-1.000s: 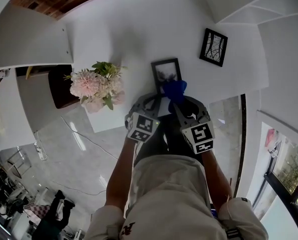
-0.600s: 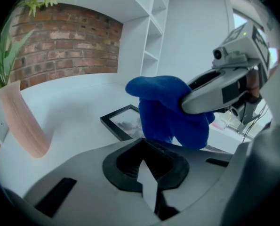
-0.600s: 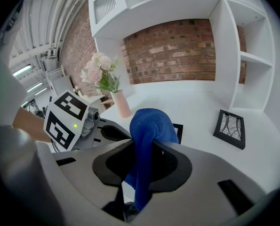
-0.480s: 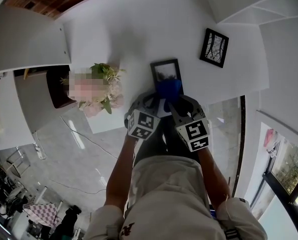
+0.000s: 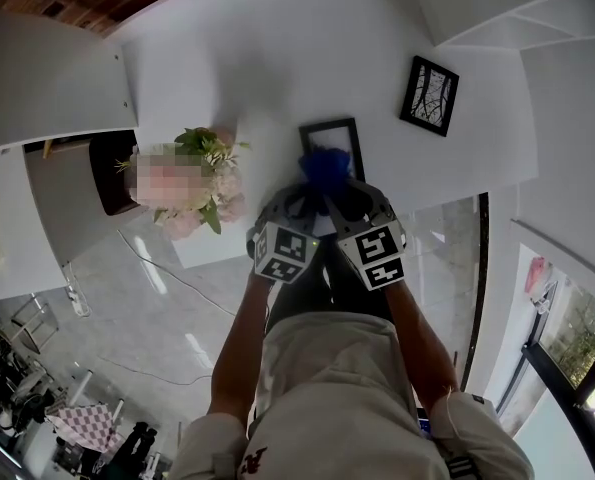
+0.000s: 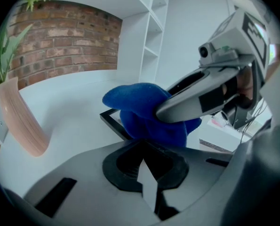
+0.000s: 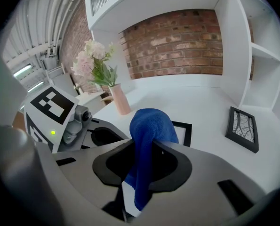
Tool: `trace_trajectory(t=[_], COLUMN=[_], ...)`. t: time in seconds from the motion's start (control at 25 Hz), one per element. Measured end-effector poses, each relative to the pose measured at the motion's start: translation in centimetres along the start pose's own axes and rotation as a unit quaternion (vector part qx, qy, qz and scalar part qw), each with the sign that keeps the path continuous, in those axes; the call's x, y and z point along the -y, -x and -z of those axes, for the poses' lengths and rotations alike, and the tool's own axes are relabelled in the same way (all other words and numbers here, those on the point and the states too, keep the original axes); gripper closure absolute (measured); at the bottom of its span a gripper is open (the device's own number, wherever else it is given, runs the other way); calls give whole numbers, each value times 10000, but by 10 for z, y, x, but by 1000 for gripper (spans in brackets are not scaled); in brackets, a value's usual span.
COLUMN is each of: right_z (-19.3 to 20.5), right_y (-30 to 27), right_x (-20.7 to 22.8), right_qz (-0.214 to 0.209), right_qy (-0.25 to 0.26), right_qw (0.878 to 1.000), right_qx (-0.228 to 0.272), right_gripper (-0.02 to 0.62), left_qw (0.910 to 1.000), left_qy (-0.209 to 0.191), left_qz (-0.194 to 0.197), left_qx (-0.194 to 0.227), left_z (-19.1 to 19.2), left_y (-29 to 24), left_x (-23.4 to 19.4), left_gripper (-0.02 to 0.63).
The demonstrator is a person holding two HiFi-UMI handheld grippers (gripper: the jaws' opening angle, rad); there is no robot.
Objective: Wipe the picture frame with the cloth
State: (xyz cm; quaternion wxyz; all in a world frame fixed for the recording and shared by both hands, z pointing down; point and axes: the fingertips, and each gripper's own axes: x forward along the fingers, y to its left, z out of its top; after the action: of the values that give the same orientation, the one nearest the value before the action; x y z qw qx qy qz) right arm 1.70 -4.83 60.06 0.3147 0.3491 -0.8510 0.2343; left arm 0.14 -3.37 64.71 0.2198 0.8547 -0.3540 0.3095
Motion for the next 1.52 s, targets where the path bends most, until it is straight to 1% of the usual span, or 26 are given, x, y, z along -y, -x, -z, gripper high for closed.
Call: trace_trajectory(t=[0.28,0.4,0.64,0.92,1.08,1.36,1.52], right_z=[12,22,26,28,30,32,31], right_y=[-22,-30,-33,-30,-24,-16,-11], right_x=[3,5,8,18,30,46,53], right_qz=[39,177,346,515,686,926,1057], right_qy=[11,72,277,290,312,618,690], right_qw=[9996,9987,9973,9957,9941,9893,9874], right_qx=[-289,-479,-587,-707,-782,-943,-956], right_gripper=[508,512,514,514,514,514,512], left_qw=[10000,10000,9999,9999,9999,9999,9999], left_qy=[-37,-38,-14,36,54,74,95], left_qz=[-38,-51,-88,-94,-105,-122,-129], left_qx=[-3,-20,-61,-54,-46,-52,-46], left_z=[-1,-1,1,-1,-1,0,0], left_y=[0,1,0,0,0,0,0], left_x=[0,0,1,0,0,-1,-1], left_gripper=[603,603,603,603,603,603,603])
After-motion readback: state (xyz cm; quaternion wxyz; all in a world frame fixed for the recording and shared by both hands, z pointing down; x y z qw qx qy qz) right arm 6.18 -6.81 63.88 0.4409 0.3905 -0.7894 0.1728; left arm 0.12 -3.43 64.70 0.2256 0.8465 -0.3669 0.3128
